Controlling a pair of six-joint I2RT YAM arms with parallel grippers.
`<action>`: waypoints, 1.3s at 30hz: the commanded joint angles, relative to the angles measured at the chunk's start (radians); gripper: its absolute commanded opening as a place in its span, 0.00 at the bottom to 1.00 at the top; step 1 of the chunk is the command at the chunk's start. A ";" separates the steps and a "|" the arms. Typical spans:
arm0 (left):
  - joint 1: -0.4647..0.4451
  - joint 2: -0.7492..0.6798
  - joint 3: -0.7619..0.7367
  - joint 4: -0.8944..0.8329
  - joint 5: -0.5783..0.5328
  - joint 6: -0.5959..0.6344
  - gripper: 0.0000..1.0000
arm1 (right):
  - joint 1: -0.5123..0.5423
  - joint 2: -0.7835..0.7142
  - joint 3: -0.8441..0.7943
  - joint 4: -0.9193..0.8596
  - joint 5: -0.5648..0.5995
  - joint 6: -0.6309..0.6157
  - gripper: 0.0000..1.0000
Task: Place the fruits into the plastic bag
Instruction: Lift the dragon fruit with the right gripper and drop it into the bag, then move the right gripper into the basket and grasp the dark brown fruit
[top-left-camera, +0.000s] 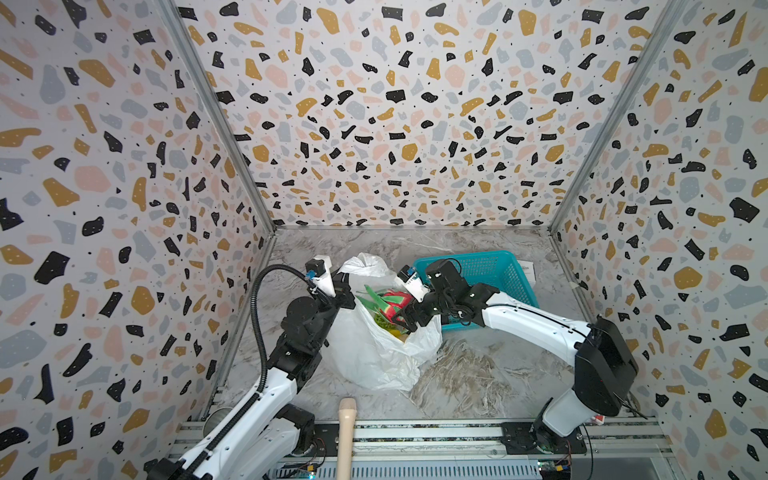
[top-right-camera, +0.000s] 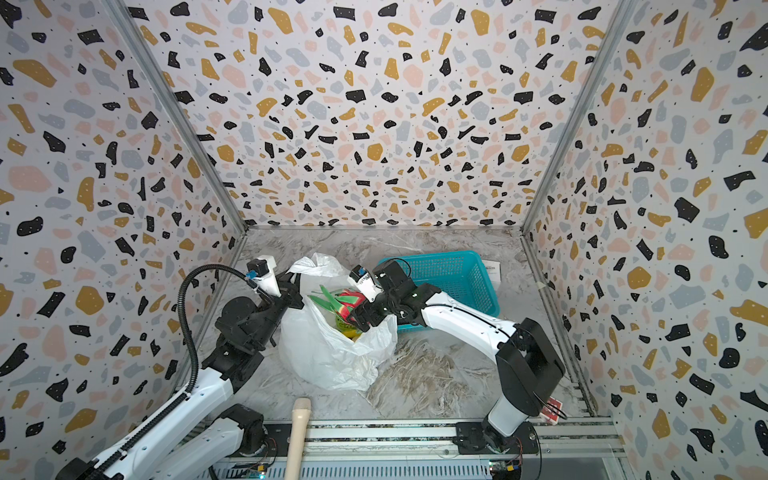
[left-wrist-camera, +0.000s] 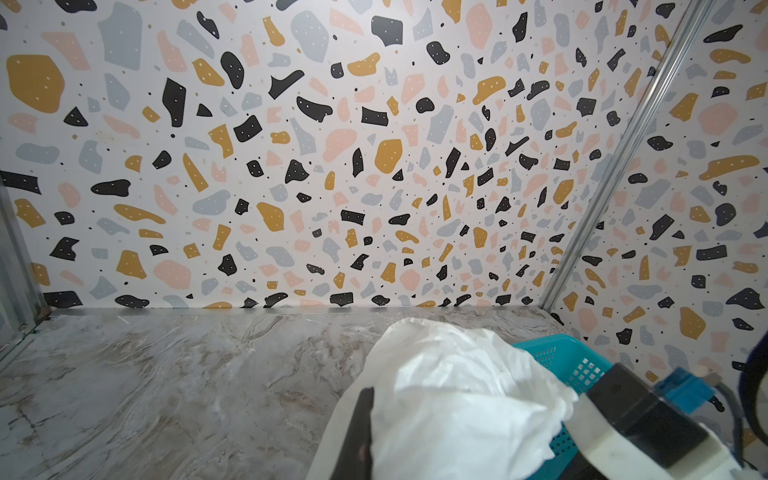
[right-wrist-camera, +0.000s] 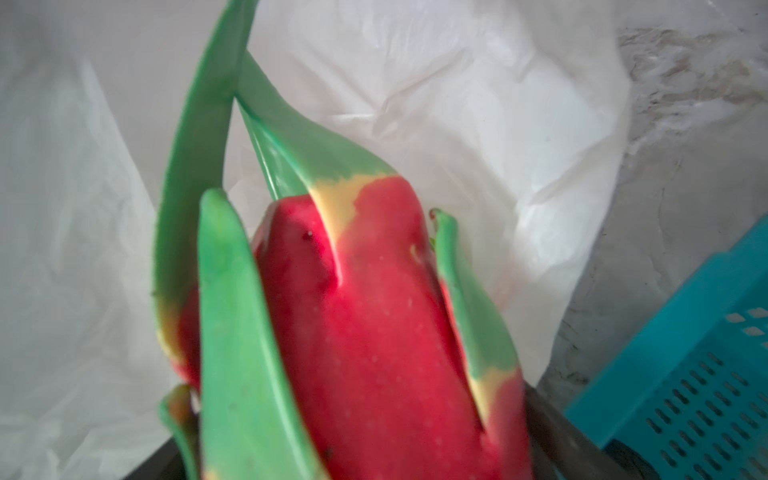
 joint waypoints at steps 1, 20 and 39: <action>0.003 -0.016 0.012 0.034 0.011 -0.008 0.00 | 0.038 0.026 0.087 0.024 0.008 -0.028 0.50; 0.003 -0.013 0.008 0.020 -0.043 -0.005 0.00 | 0.081 0.028 0.078 0.033 0.028 -0.016 0.99; 0.003 -0.015 0.002 0.020 -0.055 0.007 0.00 | -0.188 -0.264 -0.160 0.245 0.068 0.219 0.99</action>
